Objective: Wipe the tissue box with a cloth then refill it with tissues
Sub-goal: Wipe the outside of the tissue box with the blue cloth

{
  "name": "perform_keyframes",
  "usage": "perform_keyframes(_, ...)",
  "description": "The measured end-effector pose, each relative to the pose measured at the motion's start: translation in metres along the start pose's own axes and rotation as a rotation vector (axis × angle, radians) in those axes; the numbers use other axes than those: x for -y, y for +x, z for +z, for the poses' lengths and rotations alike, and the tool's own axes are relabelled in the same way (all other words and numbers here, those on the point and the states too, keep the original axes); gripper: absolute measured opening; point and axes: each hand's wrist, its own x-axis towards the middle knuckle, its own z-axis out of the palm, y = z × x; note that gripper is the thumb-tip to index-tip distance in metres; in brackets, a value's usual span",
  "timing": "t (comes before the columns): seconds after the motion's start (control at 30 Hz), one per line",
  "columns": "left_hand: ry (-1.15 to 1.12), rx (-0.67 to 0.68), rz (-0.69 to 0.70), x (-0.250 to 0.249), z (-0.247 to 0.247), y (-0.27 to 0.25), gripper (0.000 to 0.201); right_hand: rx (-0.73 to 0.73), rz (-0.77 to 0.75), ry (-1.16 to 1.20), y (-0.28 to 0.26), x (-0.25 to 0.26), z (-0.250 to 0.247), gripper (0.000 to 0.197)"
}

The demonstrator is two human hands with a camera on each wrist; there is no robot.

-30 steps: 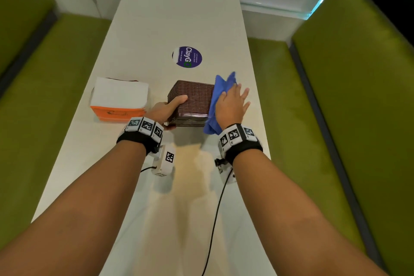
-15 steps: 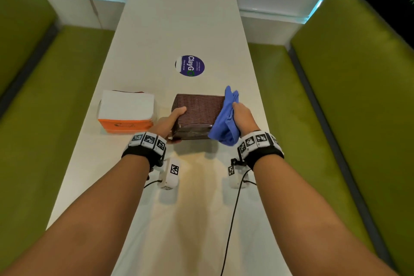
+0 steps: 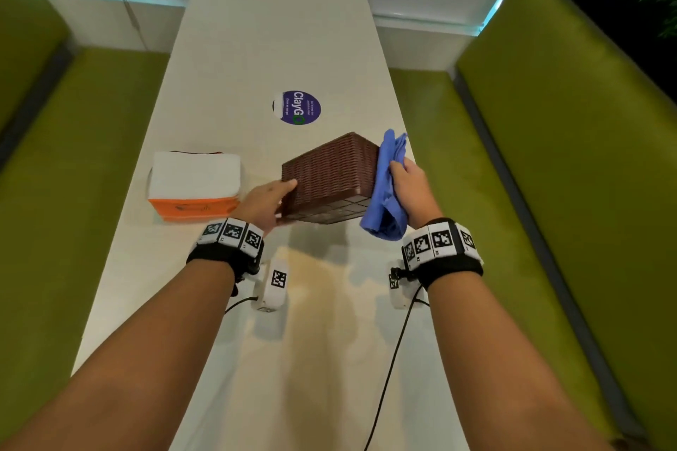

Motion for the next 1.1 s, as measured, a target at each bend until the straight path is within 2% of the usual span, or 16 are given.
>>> perform_keyframes(0.07, 0.052, -0.024, 0.054, 0.002, 0.006, 0.004, 0.038, -0.025, -0.089, -0.068, -0.004, 0.012, 0.000, 0.020)
perform_keyframes(0.13, 0.061, -0.027, 0.024, 0.002, 0.016, 0.003, 0.044, -0.004, -0.152, -0.123, -0.008, 0.018, 0.005, 0.020)
perform_keyframes(0.27, 0.117, -0.043, -0.068, 0.002, 0.024, 0.002, 0.096, -0.003, -0.207, -0.271, -0.018, 0.020, 0.023, 0.042)
perform_keyframes(0.3, 0.120, -0.038, -0.065, 0.000, 0.026, 0.001, 0.098, -0.023, -0.210, -0.288, -0.019, 0.019, 0.027, 0.044)
perform_keyframes(0.43, 0.054, -0.013, -0.067, -0.002, 0.030, -0.001, 0.084, -0.056, -0.182, -0.371, -0.026, 0.016, 0.040, 0.048)
perform_keyframes(0.53, 0.071, 0.007, -0.041, -0.004, 0.031, -0.007, 0.077, -0.120, -0.223, -0.479, -0.035, 0.017, 0.047, 0.050)
perform_keyframes(0.6, 0.054, -0.014, -0.010, -0.007, 0.032, -0.007, 0.071, -0.115, -0.289, -0.643, -0.040, 0.015, 0.054, 0.052)
perform_keyframes(0.67, 0.048, -0.031, 0.000, -0.010, 0.032, -0.006, 0.067, -0.049, -0.421, -0.791, -0.046, 0.015, 0.059, 0.054)
perform_keyframes(0.73, 0.074, -0.039, 0.009, -0.011, 0.034, -0.006, 0.064, 0.020, -0.525, -0.812, -0.046, 0.015, 0.056, 0.055)
perform_keyframes(0.8, 0.095, -0.056, 0.023, -0.010, 0.034, -0.006, 0.061, 0.013, -0.489, -0.724, -0.039, 0.011, 0.050, 0.055)
perform_keyframes(0.9, 0.145, -0.064, 0.051, -0.011, 0.035, -0.007, 0.062, -0.137, -0.201, -0.568, -0.026, 0.005, 0.039, 0.052)
perform_keyframes(0.97, 0.165, -0.051, 0.052, -0.012, 0.035, -0.005, 0.066, -0.211, -0.069, -0.617, -0.025, 0.008, 0.037, 0.051)
perform_keyframes(1.03, 0.143, -0.035, 0.042, -0.014, 0.037, -0.006, 0.073, -0.189, -0.131, -0.676, -0.032, 0.013, 0.042, 0.052)
perform_keyframes(1.1, 0.136, -0.031, 0.029, -0.017, 0.039, -0.008, 0.092, -0.093, -0.307, -0.692, -0.043, 0.015, 0.052, 0.054)
